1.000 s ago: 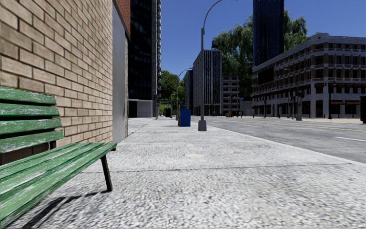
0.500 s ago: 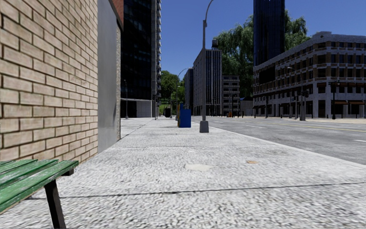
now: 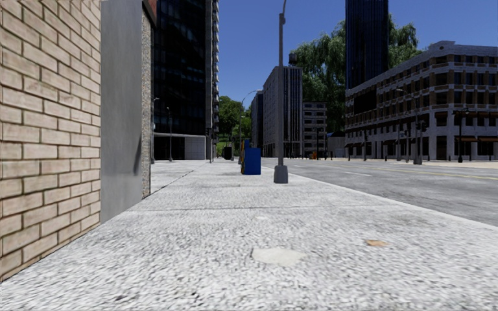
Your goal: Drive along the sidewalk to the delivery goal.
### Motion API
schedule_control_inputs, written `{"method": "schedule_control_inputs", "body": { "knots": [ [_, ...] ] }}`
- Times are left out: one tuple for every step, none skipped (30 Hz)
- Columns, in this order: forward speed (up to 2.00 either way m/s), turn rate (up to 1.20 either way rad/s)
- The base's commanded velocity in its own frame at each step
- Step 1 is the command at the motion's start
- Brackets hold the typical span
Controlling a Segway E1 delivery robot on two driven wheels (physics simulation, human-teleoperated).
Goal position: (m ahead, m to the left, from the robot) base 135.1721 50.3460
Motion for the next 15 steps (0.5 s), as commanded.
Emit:
{"method": "schedule_control_inputs", "body": {
  "knots": [
    [1.61, 0.0],
    [1.62, 0.0],
    [1.63, 0.0],
    [1.63, 0.0],
    [1.64, 0.0],
    [1.64, 0.0],
    [1.64, 0.0],
    [1.65, 0.0],
    [1.67, 0.0],
    [1.69, 0.0],
    [1.72, 0.0],
    [1.73, 0.0],
    [1.73, 0.0],
    [1.73, 0.0],
    [1.74, 0.0]
  ]
}}
